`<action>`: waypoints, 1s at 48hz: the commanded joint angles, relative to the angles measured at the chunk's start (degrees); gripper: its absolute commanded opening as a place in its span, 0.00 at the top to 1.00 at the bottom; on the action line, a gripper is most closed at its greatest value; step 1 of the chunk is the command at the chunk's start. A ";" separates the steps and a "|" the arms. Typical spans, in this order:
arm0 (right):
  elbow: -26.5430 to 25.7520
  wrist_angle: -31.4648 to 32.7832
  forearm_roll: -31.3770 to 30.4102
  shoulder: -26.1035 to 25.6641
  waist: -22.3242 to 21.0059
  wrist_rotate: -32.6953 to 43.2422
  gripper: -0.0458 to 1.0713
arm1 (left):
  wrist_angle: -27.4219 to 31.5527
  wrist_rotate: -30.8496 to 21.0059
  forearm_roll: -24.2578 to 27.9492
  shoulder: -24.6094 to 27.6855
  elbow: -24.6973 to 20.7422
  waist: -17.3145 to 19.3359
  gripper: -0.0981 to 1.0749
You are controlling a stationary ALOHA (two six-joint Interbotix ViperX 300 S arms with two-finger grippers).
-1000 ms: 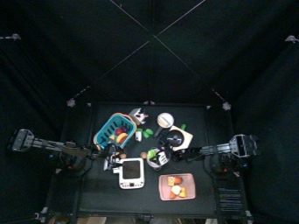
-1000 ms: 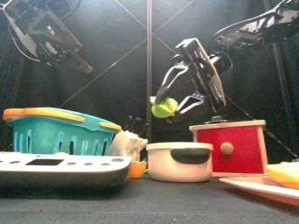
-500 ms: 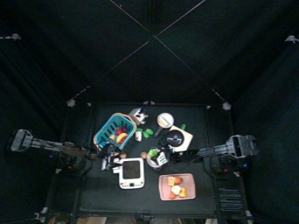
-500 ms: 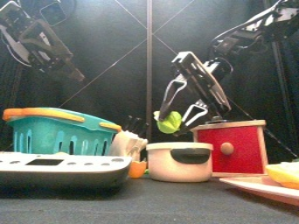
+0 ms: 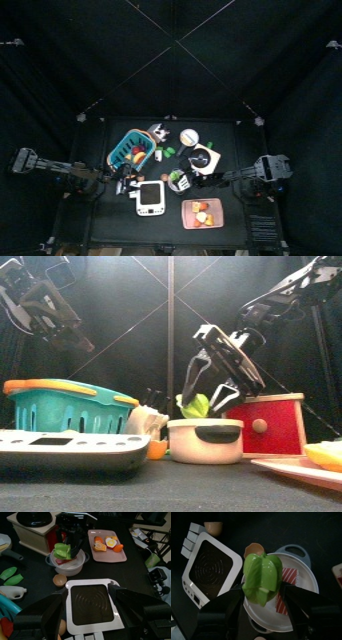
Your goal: Place starfruit in pot
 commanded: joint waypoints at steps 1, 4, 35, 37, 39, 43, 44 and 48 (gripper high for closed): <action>-1.76 0.97 0.18 -1.05 0.62 -0.09 0.13 | -0.88 0.09 -0.18 0.00 -0.79 -0.18 0.09; -2.11 1.58 0.18 -1.05 0.97 -0.18 0.09 | -1.14 0.09 -0.18 0.00 -0.79 -0.18 0.09; -2.46 6.33 8.17 -2.20 1.85 -0.62 0.05 | -1.49 0.18 0.00 0.00 -0.53 -0.18 0.09; -2.55 6.33 8.17 -2.20 1.76 -0.62 0.05 | -1.49 0.18 0.00 0.00 -0.44 -0.18 0.09; -2.55 6.33 8.09 -2.20 1.85 -0.62 0.05 | -1.49 0.18 0.00 0.00 -0.44 -0.18 0.09; -2.64 6.50 8.00 -2.29 1.85 -0.70 0.05 | -1.49 0.18 -0.09 0.00 -0.35 -0.18 0.09; -2.64 6.59 8.00 -2.29 1.85 -0.70 0.05 | -1.49 0.18 -0.09 0.00 -0.35 -0.18 0.09; -2.64 7.56 8.70 -2.37 1.85 -0.70 0.05 | -1.49 0.18 -0.09 0.09 -0.35 -0.18 0.09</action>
